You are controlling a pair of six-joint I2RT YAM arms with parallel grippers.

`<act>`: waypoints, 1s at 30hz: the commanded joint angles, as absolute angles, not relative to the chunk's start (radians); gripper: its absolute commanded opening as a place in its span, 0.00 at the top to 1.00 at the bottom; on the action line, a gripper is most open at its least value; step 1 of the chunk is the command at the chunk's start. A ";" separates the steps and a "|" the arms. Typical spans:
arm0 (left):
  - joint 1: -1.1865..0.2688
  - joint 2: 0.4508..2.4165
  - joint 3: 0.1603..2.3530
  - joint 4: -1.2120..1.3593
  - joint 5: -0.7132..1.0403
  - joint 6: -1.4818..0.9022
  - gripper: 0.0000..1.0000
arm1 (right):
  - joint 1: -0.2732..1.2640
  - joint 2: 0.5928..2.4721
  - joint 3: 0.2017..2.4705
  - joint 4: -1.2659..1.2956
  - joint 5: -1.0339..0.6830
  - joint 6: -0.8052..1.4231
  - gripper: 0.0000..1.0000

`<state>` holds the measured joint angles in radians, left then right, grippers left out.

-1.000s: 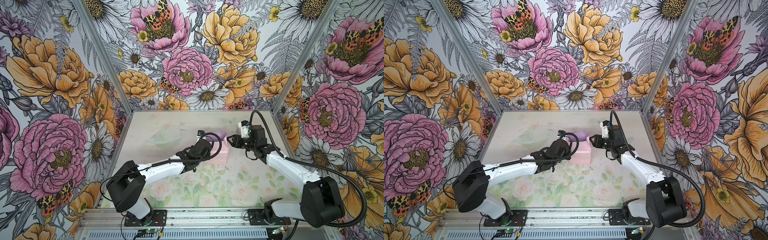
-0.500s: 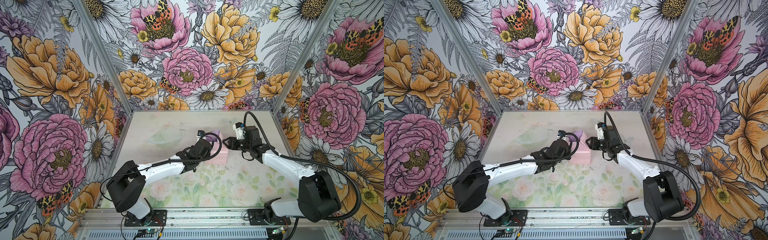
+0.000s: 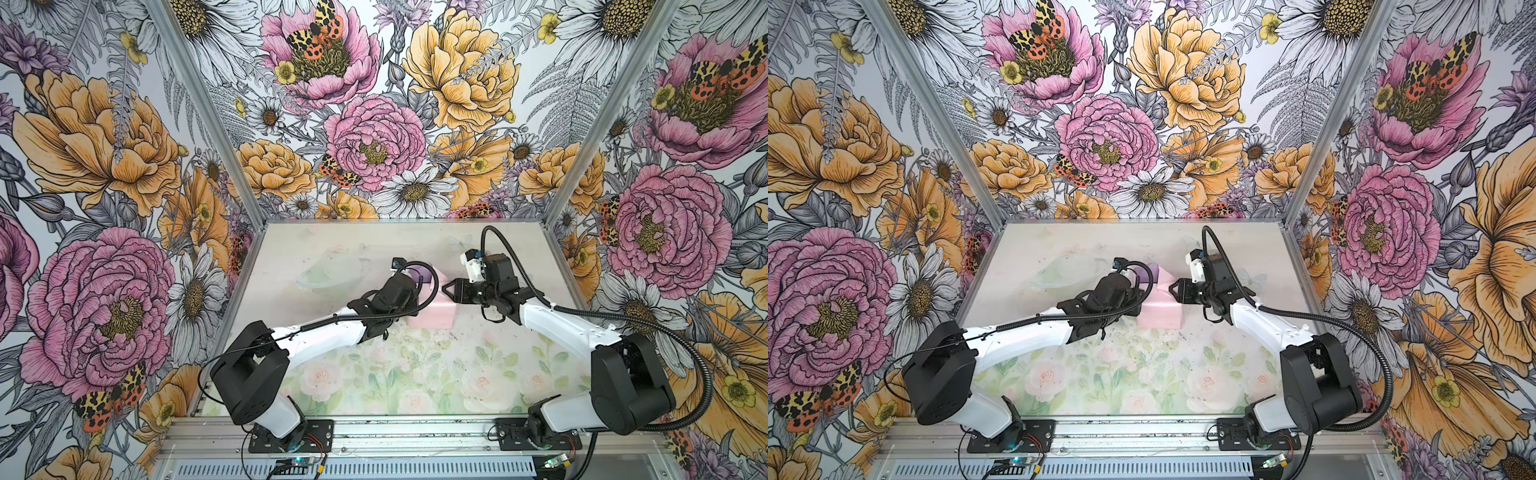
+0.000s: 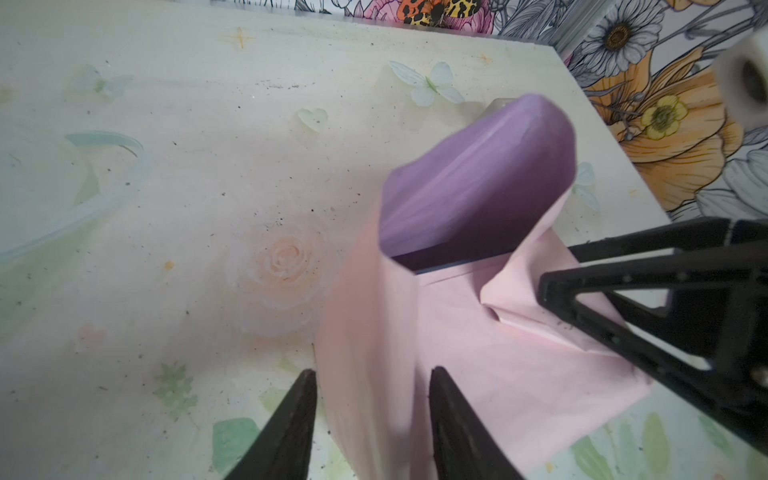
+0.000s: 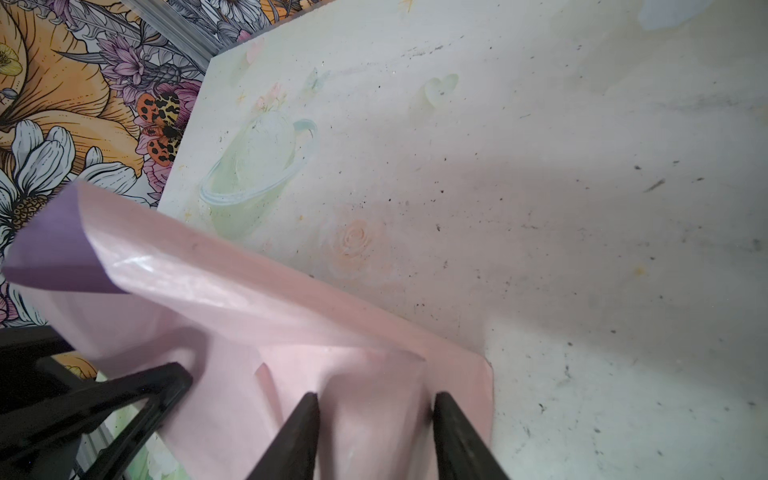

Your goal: Wrap the gift box in paper

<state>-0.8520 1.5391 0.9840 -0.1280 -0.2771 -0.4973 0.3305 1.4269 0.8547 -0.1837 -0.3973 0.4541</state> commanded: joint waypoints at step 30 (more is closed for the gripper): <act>-0.600 1.355 0.804 -0.001 0.058 -0.623 0.33 | 0.331 1.411 0.828 -0.299 -0.348 0.433 0.55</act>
